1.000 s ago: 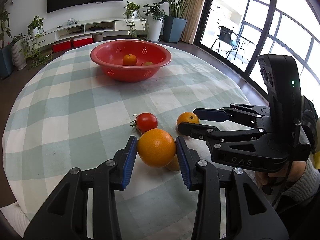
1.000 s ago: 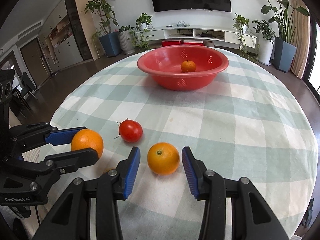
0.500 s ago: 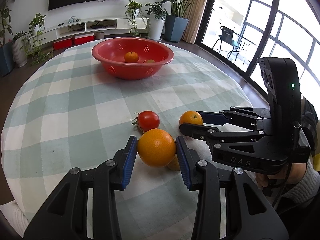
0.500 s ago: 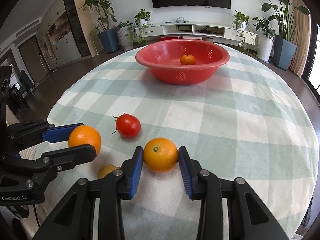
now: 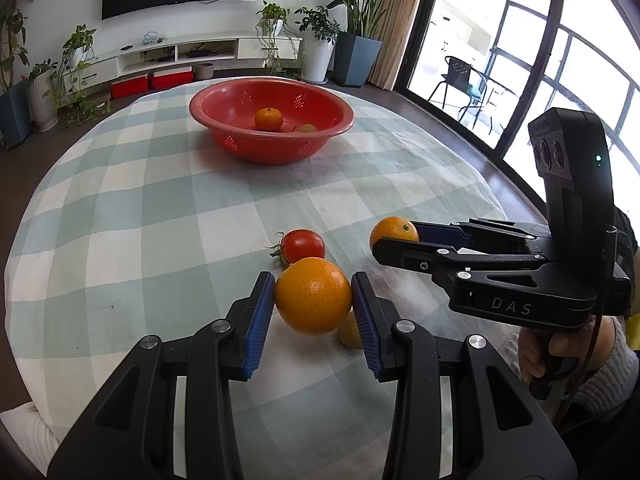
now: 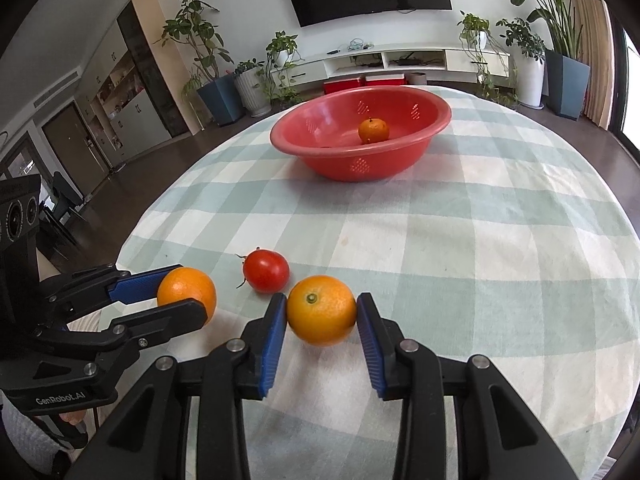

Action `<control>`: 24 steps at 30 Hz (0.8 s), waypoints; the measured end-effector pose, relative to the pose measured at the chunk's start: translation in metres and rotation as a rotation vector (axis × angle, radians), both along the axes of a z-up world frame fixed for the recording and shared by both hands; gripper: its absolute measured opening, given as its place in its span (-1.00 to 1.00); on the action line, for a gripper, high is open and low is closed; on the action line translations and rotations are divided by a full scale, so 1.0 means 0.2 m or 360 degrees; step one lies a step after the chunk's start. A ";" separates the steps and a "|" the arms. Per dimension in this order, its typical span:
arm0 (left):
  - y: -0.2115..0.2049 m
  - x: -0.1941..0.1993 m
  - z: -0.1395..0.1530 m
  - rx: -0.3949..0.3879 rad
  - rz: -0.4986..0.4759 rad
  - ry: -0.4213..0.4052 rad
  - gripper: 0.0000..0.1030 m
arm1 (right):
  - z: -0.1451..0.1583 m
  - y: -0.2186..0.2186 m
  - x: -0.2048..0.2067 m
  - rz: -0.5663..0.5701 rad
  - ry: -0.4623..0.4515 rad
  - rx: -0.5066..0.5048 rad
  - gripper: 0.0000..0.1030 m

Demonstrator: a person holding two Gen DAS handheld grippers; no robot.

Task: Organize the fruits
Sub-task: 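Lift and carry both oranges in the left and right tools over the red bowl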

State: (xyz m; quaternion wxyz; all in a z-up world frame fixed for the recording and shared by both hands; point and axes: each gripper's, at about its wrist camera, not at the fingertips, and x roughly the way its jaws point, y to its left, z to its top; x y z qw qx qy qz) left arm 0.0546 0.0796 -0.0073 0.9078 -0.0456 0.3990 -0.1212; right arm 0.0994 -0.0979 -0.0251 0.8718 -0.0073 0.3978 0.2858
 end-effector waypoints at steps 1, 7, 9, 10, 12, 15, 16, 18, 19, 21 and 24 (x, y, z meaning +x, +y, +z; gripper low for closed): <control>0.00 0.00 0.00 0.0000 0.0000 0.0000 -0.28 | 0.00 0.00 0.00 -0.0003 0.0001 0.0010 -0.25; 0.00 0.01 0.01 0.0002 0.0003 -0.0001 -0.28 | 0.02 -0.03 0.02 -0.0012 0.0023 0.0070 -0.25; 0.00 0.02 0.02 0.0005 0.0002 -0.0005 -0.28 | 0.03 -0.03 0.02 -0.0014 0.0022 0.0080 -0.25; 0.00 0.03 0.03 0.0006 0.0000 -0.0007 -0.28 | 0.04 -0.03 0.03 -0.0014 0.0021 0.0084 -0.25; 0.00 0.04 0.04 0.0012 -0.0002 -0.0016 -0.28 | 0.05 -0.04 0.03 -0.0014 0.0019 0.0086 -0.25; -0.01 0.05 0.06 0.0018 -0.0006 -0.0026 -0.28 | 0.06 -0.04 0.04 -0.0013 0.0012 0.0088 -0.25; -0.01 0.06 0.06 0.0019 -0.0006 -0.0029 -0.28 | 0.07 -0.04 0.05 -0.0013 0.0008 0.0088 -0.25; -0.01 0.07 0.07 0.0021 -0.0006 -0.0035 -0.28 | 0.08 -0.04 0.05 -0.0012 0.0002 0.0087 -0.25; -0.01 0.08 0.08 0.0021 -0.0007 -0.0037 -0.28 | 0.09 -0.04 0.06 -0.0012 -0.0001 0.0087 -0.25; -0.01 0.09 0.08 0.0018 -0.0008 -0.0036 -0.28 | 0.10 -0.04 0.07 -0.0012 -0.0005 0.0086 -0.25; 0.00 0.10 0.08 0.0017 -0.0009 -0.0034 -0.28 | 0.11 -0.05 0.08 -0.0015 -0.0009 0.0087 -0.25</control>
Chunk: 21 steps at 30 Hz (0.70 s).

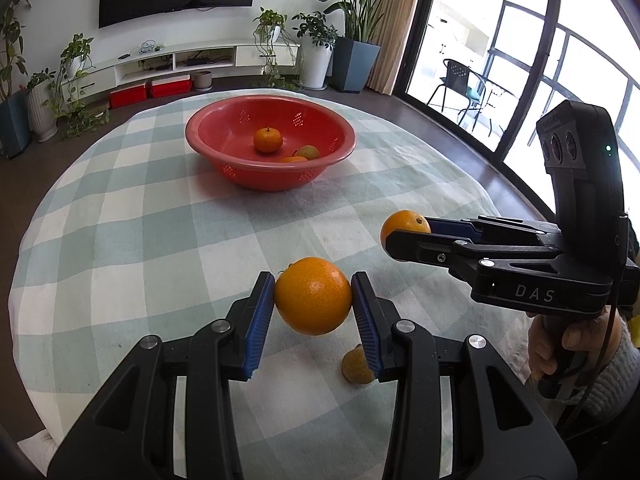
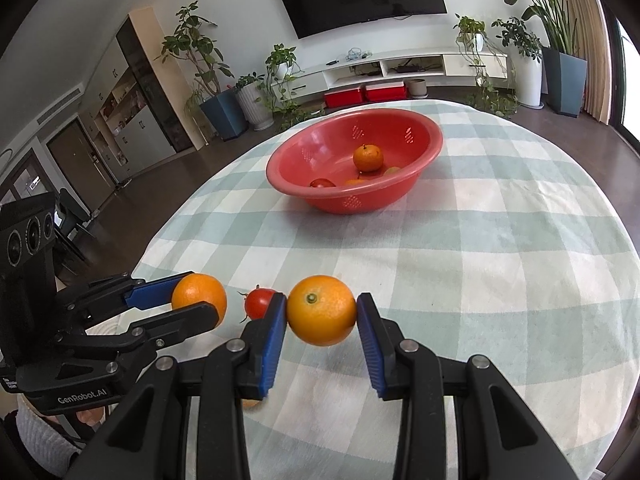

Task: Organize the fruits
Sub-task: 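Lift and carry both oranges in the left and right tools over the red bowl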

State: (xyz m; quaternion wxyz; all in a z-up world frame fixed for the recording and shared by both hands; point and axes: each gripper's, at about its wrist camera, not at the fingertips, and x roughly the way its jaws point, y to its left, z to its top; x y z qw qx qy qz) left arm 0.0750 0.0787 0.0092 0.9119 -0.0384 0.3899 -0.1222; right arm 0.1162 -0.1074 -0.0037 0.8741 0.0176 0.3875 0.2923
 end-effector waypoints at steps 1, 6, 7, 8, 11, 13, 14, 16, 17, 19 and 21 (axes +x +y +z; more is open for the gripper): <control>0.00 0.00 0.00 0.0000 0.0000 0.0000 -0.28 | 0.01 0.00 0.01 -0.0002 -0.0001 0.0003 -0.25; 0.00 0.02 0.01 0.0001 -0.0003 -0.0006 -0.28 | 0.04 -0.01 0.04 -0.0006 -0.0015 0.0011 -0.25; 0.00 0.03 0.02 0.0003 -0.0003 -0.0010 -0.28 | 0.04 -0.01 0.05 -0.0007 -0.0018 0.0013 -0.25; 0.00 0.04 0.02 0.0004 -0.0003 -0.0013 -0.28 | 0.05 -0.01 0.06 -0.0007 -0.0020 0.0014 -0.25; 0.01 0.07 0.04 0.0004 -0.0003 -0.0020 -0.28 | 0.05 -0.01 0.06 -0.0006 -0.0022 0.0013 -0.25; 0.02 0.09 0.05 0.0008 -0.0003 -0.0027 -0.28 | 0.06 0.00 0.08 -0.0005 -0.0027 0.0011 -0.25; 0.02 0.10 0.05 0.0010 -0.0003 -0.0028 -0.28 | 0.07 0.00 0.09 -0.0002 -0.0031 0.0008 -0.25; 0.02 0.11 0.06 0.0012 -0.0005 -0.0031 -0.28 | 0.09 0.00 0.10 -0.0001 -0.0041 0.0007 -0.25; 0.02 0.12 0.06 0.0014 -0.0005 -0.0032 -0.28 | 0.10 0.00 0.11 0.0001 -0.0045 0.0007 -0.25; 0.02 0.13 0.07 0.0015 -0.0006 -0.0034 -0.28 | 0.11 0.00 0.13 -0.0001 -0.0053 0.0007 -0.25; 0.02 0.14 0.07 0.0017 -0.0007 -0.0037 -0.28 | 0.11 0.01 0.14 -0.0001 -0.0055 0.0008 -0.25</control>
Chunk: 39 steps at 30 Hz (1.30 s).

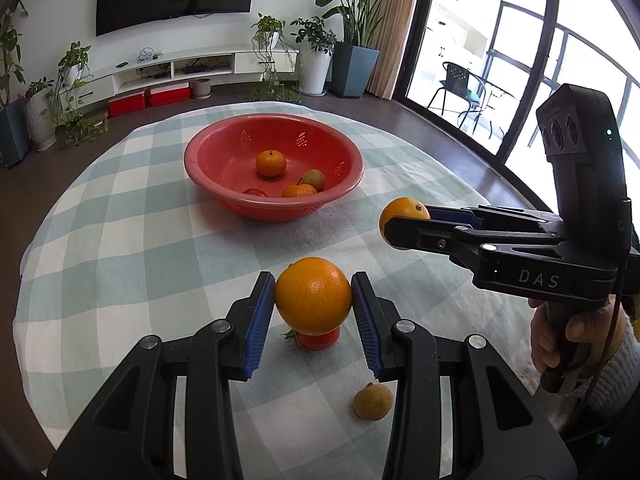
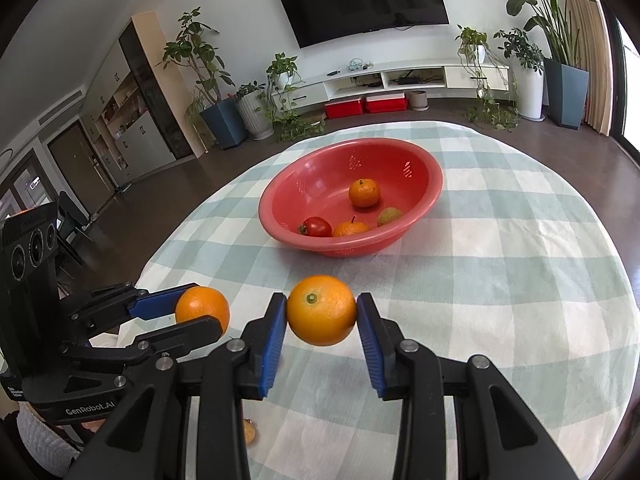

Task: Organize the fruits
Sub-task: 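Lift and carry both oranges in the left and right tools over the red bowl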

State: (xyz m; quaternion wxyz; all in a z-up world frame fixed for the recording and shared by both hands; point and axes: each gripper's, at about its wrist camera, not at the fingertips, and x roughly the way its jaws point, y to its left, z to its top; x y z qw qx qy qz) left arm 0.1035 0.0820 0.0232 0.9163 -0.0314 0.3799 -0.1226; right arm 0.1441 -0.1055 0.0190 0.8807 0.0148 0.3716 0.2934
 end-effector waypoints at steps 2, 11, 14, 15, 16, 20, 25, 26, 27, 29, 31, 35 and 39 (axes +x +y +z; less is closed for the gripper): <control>0.00 0.01 0.00 0.0000 -0.0001 0.0000 -0.28 | 0.00 0.00 0.01 -0.0002 -0.0004 -0.0001 -0.25; 0.00 0.01 0.00 0.0002 0.0002 -0.0002 -0.28 | 0.01 0.00 0.03 -0.0006 -0.0009 0.0001 -0.25; 0.00 0.03 0.02 0.0003 0.0002 -0.0006 -0.28 | 0.01 0.00 0.03 -0.0007 -0.0011 0.0000 -0.25; 0.00 0.04 0.02 0.0003 0.0002 -0.0007 -0.28 | 0.01 0.00 0.03 -0.0007 -0.0012 0.0001 -0.25; 0.00 0.04 0.03 0.0003 0.0001 -0.0009 -0.28 | 0.02 0.00 0.04 -0.0007 -0.0012 0.0002 -0.25; -0.01 0.05 0.04 0.0005 -0.0001 -0.0015 -0.28 | 0.02 0.00 0.05 -0.0009 -0.0015 0.0001 -0.25; -0.01 0.06 0.05 0.0009 -0.0005 -0.0024 -0.28 | 0.02 0.00 0.05 -0.0009 -0.0017 0.0001 -0.25; -0.01 0.06 0.05 0.0010 -0.0007 -0.0025 -0.28 | 0.02 0.00 0.05 -0.0008 -0.0018 0.0002 -0.25; -0.01 0.07 0.05 0.0010 -0.0007 -0.0027 -0.28 | 0.03 0.00 0.06 -0.0007 -0.0021 0.0002 -0.25; -0.01 0.08 0.06 0.0011 -0.0009 -0.0028 -0.28 | 0.05 0.00 0.07 -0.0006 -0.0028 0.0002 -0.25; -0.01 0.08 0.06 0.0011 -0.0009 -0.0029 -0.28 | 0.07 0.00 0.10 -0.0004 -0.0033 0.0001 -0.25; -0.01 0.10 0.07 0.0017 -0.0009 -0.0038 -0.28 | 0.09 0.02 0.13 -0.0004 -0.0040 -0.0003 -0.25; -0.01 0.13 0.09 0.0011 -0.0008 -0.0044 -0.28 | 0.10 0.02 0.15 -0.0005 -0.0046 -0.0004 -0.25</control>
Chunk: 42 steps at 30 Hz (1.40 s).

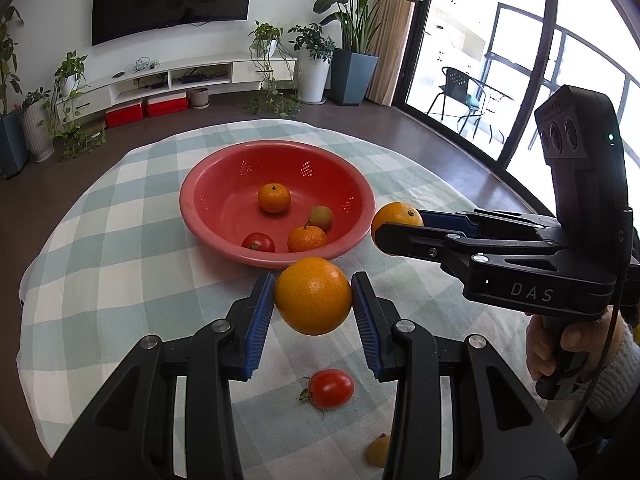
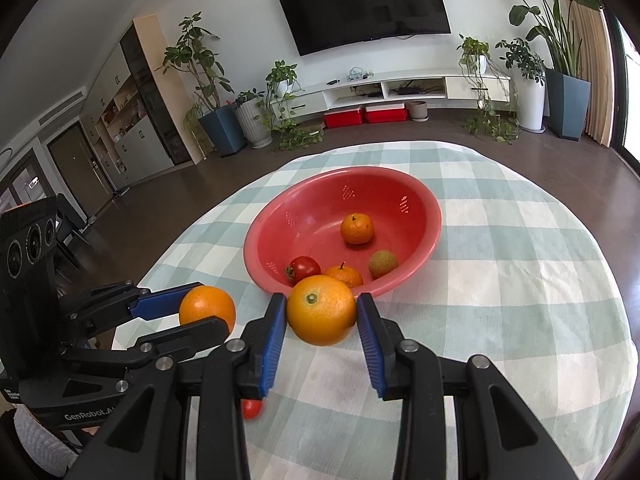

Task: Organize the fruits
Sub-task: 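Lift and carry both oranges in the left and right tools over the red bowl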

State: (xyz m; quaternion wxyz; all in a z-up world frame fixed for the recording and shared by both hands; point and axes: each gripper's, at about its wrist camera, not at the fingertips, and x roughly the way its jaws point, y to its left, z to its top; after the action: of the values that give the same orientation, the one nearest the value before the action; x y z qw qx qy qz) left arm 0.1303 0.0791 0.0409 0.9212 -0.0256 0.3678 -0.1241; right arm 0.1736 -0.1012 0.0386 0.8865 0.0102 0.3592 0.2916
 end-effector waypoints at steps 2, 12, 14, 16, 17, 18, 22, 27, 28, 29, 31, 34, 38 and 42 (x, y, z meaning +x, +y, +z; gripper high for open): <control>0.01 0.01 0.00 -0.0011 0.0001 0.0000 -0.28 | 0.00 0.00 0.01 -0.0001 -0.0002 0.0000 -0.25; 0.04 0.11 0.03 -0.0034 0.0021 0.0005 -0.28 | 0.02 0.03 0.09 -0.0004 -0.0009 -0.0004 -0.25; 0.04 0.13 0.04 -0.0036 0.0022 0.0007 -0.28 | 0.02 0.03 0.11 -0.0004 -0.0013 -0.0009 -0.25; 0.04 0.16 0.04 -0.0037 0.0026 0.0009 -0.28 | 0.02 0.03 0.14 -0.0006 -0.0016 -0.0010 -0.25; 0.04 0.17 0.04 -0.0037 0.0028 0.0010 -0.28 | 0.02 0.04 0.16 -0.0006 -0.0015 -0.0011 -0.25; 0.04 0.18 0.05 -0.0038 0.0028 0.0010 -0.28 | 0.02 0.04 0.16 -0.0007 -0.0014 -0.0011 -0.25; 0.04 0.20 0.05 -0.0033 0.0027 0.0010 -0.28 | 0.00 0.04 0.21 -0.0012 -0.0004 -0.0012 -0.25; 0.03 0.26 0.05 -0.0027 0.0024 0.0020 -0.28 | -0.02 0.05 0.22 -0.0012 0.0003 -0.0018 -0.25; 0.03 0.27 0.04 -0.0028 0.0025 0.0023 -0.28 | -0.02 0.05 0.23 -0.0012 0.0003 -0.0019 -0.25; 0.03 0.28 0.04 -0.0028 0.0026 0.0026 -0.28 | -0.03 0.05 0.24 -0.0010 0.0002 -0.0023 -0.25; 0.02 0.30 0.03 -0.0027 0.0029 0.0030 -0.28 | -0.04 0.05 0.26 -0.0011 0.0000 -0.0031 -0.25; 0.03 0.33 0.03 -0.0032 0.0034 0.0033 -0.28 | -0.05 0.06 0.30 -0.0008 0.0005 -0.0044 -0.25; 0.03 0.36 0.01 -0.0033 0.0040 0.0045 -0.28 | -0.07 0.08 0.32 -0.0003 0.0009 -0.0057 -0.25; 0.04 0.38 -0.02 -0.0034 0.0048 0.0063 -0.28 | -0.09 0.10 0.34 0.0007 0.0007 -0.0077 -0.25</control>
State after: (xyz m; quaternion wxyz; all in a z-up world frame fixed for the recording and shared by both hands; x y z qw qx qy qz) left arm 0.2067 0.0866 0.0378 0.9152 -0.0433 0.3843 -0.1136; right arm 0.2423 -0.0811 0.0206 0.8850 -0.0115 0.3682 0.2847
